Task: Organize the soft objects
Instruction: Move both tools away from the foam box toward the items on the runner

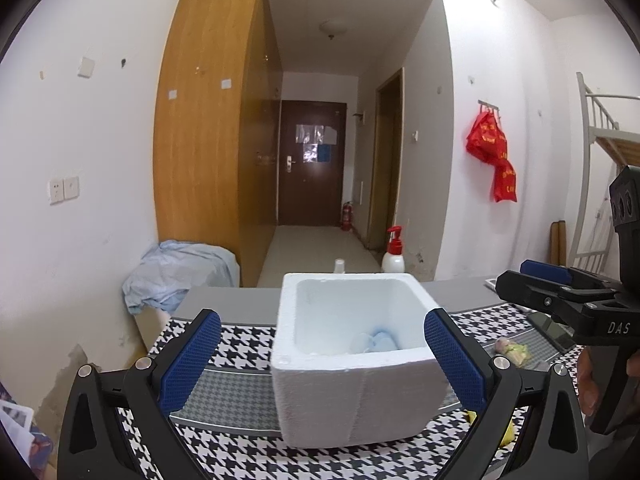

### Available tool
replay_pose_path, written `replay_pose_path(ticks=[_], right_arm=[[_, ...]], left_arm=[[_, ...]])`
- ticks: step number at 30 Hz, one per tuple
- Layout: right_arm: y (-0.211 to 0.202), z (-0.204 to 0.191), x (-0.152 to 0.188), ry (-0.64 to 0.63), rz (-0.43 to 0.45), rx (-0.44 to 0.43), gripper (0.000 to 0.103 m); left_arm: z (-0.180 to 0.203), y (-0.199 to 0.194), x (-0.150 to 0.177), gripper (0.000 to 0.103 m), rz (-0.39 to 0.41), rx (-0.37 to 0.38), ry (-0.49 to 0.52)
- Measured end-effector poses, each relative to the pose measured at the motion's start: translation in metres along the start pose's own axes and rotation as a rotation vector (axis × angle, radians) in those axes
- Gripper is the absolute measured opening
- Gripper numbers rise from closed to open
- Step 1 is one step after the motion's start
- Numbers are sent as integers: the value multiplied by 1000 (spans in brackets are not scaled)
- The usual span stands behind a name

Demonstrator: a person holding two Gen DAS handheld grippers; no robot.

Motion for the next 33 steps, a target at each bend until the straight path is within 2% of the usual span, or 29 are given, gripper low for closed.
replay_pose_path(ticks=[19, 26, 33], right_arm=[[-50, 24, 18, 15, 50, 78, 103], [-56, 26, 23, 21, 53, 93, 103], [-58, 27, 31, 8, 52, 113, 103]], left_arm=[[47, -17, -1, 102, 15, 72, 42], [57, -16, 1, 102, 12, 101, 46], [67, -17, 6, 102, 45, 101, 85]])
Point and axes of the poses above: each gripper's, at about its wrist camera, not at the fingertips, and y roughly the way its jaws point, z to its right, x to its underside, the point moved 3 cm from there along y, roughly the way its jaws point, and after that the axes turned 5 degrees about -z, right-handed, at the moved point
